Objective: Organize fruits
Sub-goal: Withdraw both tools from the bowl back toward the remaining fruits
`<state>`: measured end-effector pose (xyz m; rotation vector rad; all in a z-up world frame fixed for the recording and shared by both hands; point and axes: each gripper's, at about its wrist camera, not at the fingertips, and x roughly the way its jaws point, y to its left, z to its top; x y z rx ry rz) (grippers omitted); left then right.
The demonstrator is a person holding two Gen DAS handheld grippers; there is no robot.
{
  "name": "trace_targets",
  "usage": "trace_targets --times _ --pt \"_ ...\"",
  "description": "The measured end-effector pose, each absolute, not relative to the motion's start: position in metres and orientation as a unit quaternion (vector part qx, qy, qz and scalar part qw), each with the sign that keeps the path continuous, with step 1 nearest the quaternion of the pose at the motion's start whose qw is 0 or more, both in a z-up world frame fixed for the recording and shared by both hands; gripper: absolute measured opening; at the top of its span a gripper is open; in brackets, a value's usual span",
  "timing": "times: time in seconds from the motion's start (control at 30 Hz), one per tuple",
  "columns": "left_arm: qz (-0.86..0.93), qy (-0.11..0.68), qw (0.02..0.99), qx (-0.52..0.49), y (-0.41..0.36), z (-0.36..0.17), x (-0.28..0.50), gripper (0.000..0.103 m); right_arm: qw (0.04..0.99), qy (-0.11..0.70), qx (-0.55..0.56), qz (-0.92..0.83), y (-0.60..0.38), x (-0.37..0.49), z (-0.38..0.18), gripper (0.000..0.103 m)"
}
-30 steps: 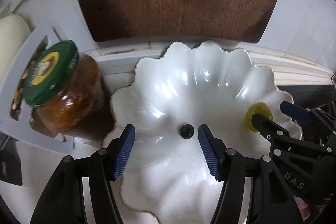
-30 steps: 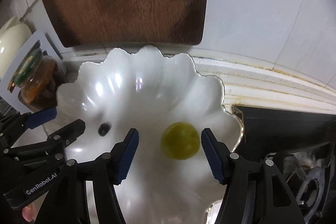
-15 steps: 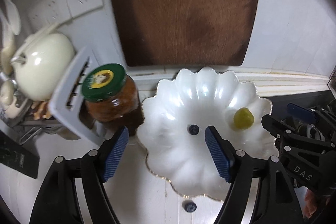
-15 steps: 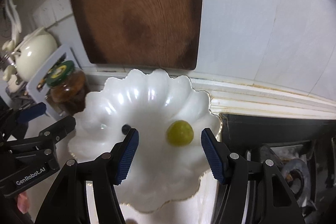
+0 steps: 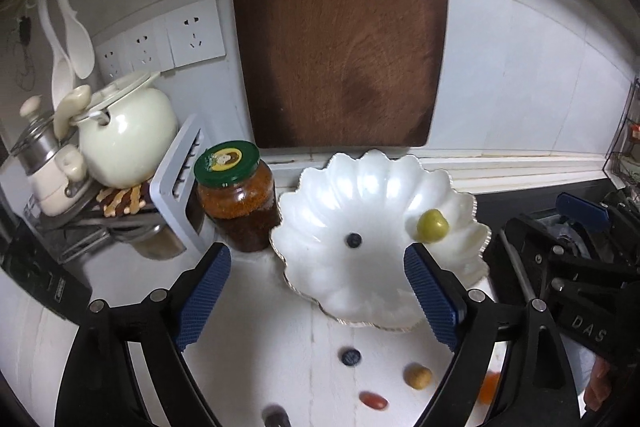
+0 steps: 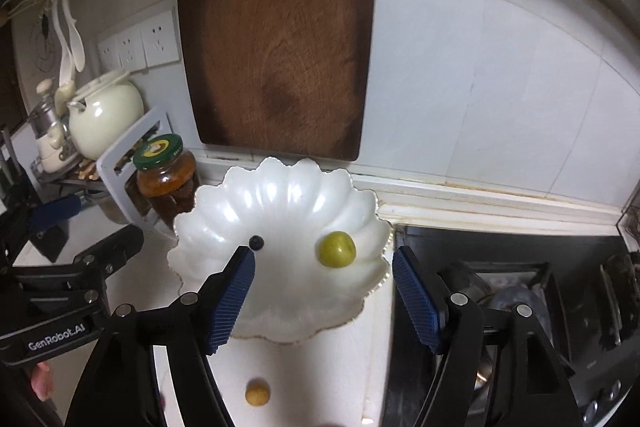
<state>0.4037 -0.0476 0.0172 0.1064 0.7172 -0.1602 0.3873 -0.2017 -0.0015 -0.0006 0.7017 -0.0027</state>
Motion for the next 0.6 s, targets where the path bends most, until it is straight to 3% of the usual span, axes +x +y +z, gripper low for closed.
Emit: trace_targets --times 0.6 --pt "-0.044 0.345 0.938 0.016 -0.059 0.029 0.296 0.089 0.953 0.299 -0.02 0.046 -0.22 0.301 0.012 0.072"
